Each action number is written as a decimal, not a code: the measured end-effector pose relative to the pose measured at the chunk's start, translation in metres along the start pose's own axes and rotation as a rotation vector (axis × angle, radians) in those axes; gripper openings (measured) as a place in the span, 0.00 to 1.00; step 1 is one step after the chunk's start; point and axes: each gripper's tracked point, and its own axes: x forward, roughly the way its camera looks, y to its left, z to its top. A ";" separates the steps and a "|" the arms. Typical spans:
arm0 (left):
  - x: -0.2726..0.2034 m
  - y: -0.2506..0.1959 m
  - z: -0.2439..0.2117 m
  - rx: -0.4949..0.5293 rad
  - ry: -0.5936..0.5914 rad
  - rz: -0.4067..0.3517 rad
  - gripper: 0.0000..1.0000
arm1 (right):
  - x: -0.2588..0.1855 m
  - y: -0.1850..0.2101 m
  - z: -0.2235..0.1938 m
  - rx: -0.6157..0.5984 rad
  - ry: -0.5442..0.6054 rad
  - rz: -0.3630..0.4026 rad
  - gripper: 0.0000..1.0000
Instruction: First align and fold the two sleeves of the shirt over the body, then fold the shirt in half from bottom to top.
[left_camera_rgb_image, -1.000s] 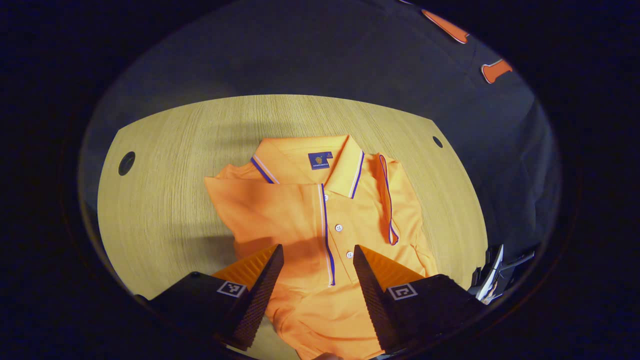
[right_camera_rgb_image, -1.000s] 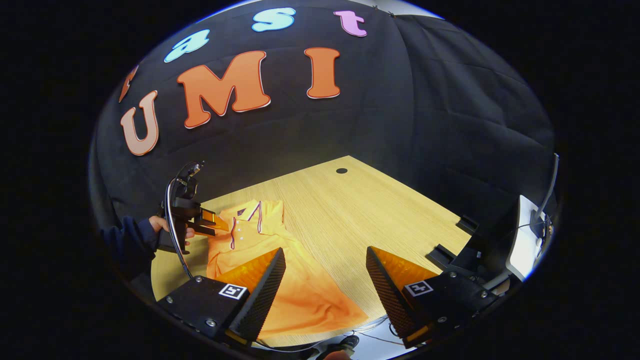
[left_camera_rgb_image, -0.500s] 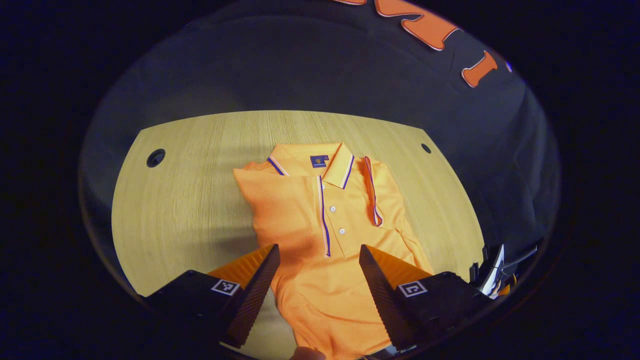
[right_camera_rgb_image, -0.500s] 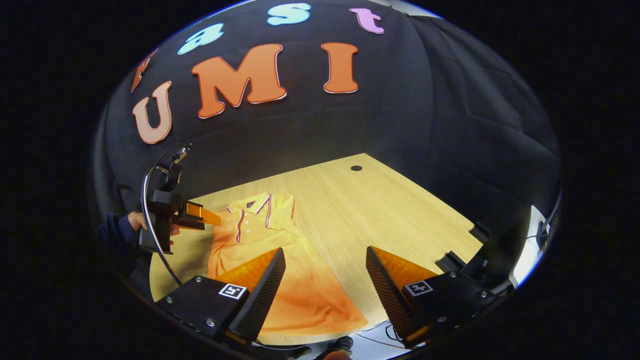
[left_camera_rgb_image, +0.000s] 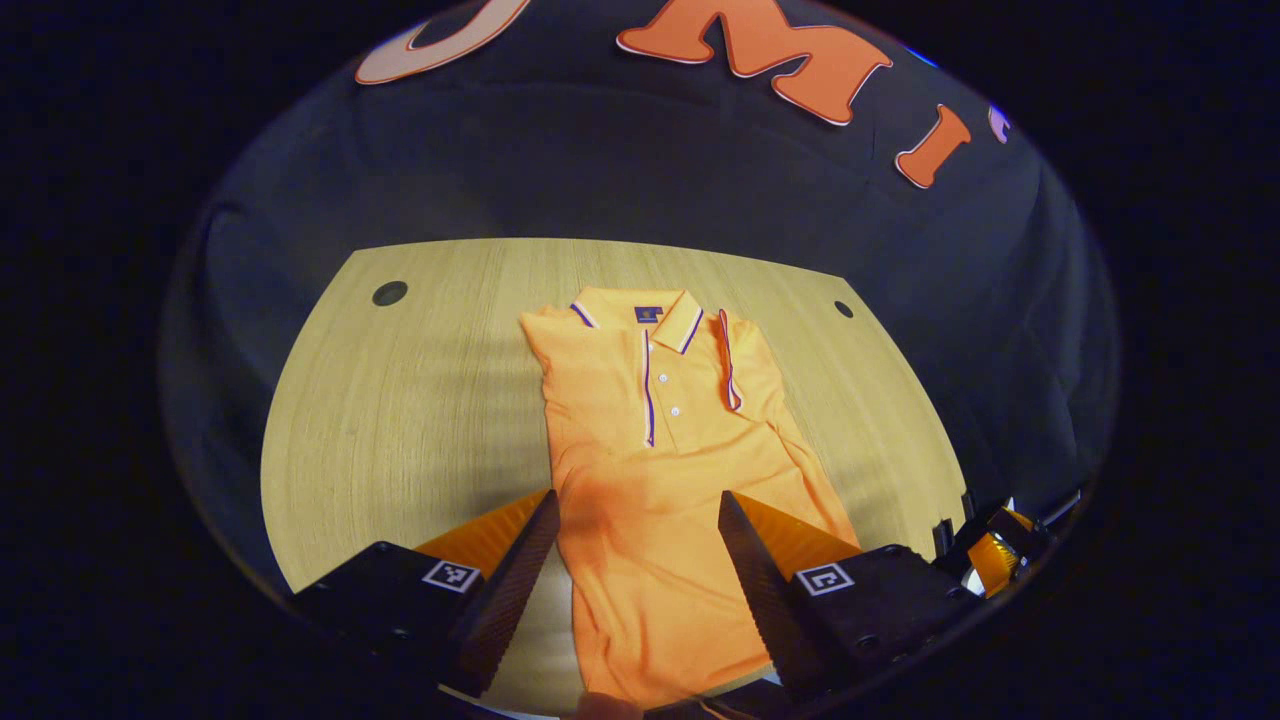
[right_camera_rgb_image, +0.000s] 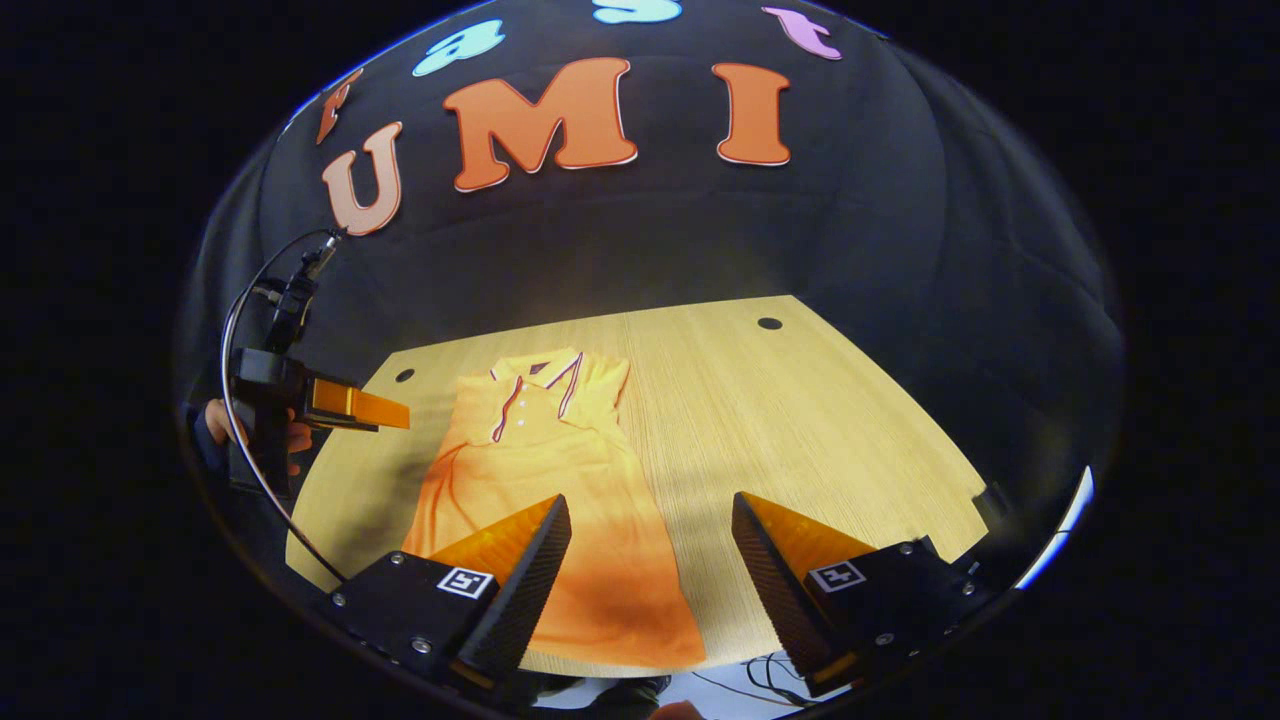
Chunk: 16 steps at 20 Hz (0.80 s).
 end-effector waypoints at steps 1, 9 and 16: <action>-0.004 0.001 -0.010 0.002 0.009 0.012 0.99 | 0.003 0.000 -0.004 -0.011 0.013 0.015 0.99; -0.027 0.005 -0.124 -0.047 0.131 0.088 0.99 | 0.021 0.003 -0.074 -0.102 0.195 0.125 0.99; -0.027 0.017 -0.216 -0.068 0.258 0.183 0.99 | 0.023 0.000 -0.150 -0.126 0.374 0.161 0.99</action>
